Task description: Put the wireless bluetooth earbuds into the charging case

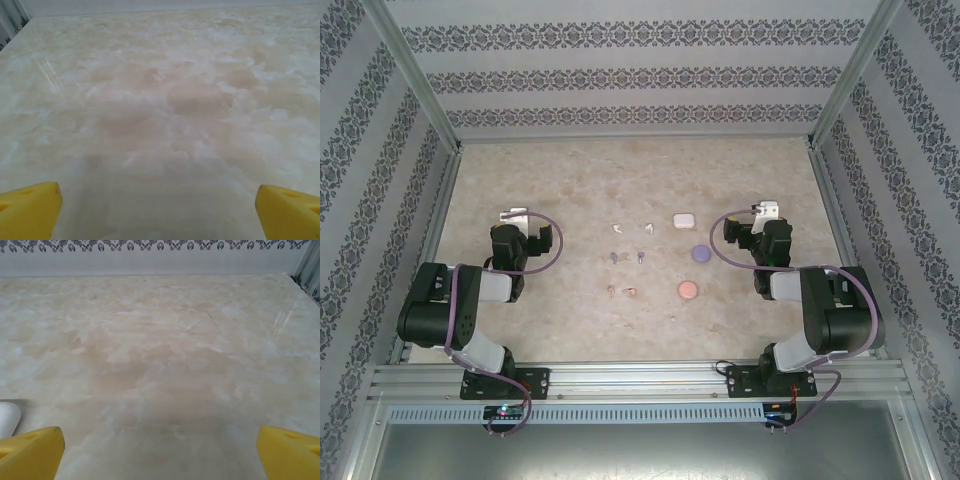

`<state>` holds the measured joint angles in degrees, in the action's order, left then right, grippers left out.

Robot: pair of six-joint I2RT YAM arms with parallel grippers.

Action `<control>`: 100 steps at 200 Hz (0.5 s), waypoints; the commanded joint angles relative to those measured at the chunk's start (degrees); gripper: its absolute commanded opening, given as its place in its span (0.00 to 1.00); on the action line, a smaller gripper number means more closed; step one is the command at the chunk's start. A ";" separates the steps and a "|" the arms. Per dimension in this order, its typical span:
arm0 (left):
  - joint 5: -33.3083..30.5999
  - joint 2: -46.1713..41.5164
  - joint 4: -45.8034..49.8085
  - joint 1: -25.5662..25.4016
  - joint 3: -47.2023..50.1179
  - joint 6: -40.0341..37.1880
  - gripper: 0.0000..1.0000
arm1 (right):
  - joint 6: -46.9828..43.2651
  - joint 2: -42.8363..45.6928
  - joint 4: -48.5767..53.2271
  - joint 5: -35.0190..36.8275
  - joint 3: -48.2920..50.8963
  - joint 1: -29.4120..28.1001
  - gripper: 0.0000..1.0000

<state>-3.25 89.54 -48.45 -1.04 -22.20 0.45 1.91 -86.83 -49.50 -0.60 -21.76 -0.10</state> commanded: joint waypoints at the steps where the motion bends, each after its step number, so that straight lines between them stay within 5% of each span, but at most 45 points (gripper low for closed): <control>1: 0.17 -0.28 -1.13 -0.06 -0.37 -0.10 0.99 | -0.18 0.42 -0.86 -1.31 -0.68 0.23 0.98; 100: 2.45 -0.12 0.63 0.94 -1.36 0.24 0.99 | 0.05 0.42 -0.70 -1.64 -0.83 0.50 0.98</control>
<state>-1.72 89.52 -47.99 -0.99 -22.44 0.45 1.91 -86.83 -49.50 -0.97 -21.76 -0.10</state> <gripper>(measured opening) 0.994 0.982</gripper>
